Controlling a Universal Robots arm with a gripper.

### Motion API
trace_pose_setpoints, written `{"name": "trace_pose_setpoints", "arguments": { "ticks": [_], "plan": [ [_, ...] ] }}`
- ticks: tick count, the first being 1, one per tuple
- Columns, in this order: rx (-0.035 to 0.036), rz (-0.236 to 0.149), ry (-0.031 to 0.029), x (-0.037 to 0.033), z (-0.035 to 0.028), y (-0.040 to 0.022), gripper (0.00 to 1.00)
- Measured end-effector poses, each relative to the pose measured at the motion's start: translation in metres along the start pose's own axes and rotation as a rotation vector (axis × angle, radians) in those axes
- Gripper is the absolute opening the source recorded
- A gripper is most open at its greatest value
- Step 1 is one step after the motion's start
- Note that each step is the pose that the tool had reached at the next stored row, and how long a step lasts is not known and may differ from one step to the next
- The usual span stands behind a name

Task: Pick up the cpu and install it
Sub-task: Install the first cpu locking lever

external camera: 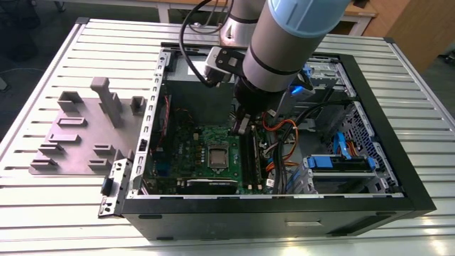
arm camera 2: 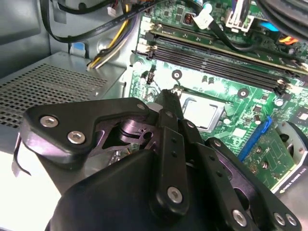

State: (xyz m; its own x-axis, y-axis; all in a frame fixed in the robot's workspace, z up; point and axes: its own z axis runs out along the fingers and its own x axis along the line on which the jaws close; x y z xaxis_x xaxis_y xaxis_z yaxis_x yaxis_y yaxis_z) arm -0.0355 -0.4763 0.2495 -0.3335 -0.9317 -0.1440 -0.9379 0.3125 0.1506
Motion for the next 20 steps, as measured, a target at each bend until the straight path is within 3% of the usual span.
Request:
{"name": "trace_pose_setpoints", "arguments": {
  "ticks": [9,20],
  "plan": [
    [-0.0011,0.0,-0.0029,-0.0095,0.0028,0.0014,0.11],
    [-0.0041,-0.001,-0.0113,-0.0157,0.0095,0.0028,0.11]
  ]
}}
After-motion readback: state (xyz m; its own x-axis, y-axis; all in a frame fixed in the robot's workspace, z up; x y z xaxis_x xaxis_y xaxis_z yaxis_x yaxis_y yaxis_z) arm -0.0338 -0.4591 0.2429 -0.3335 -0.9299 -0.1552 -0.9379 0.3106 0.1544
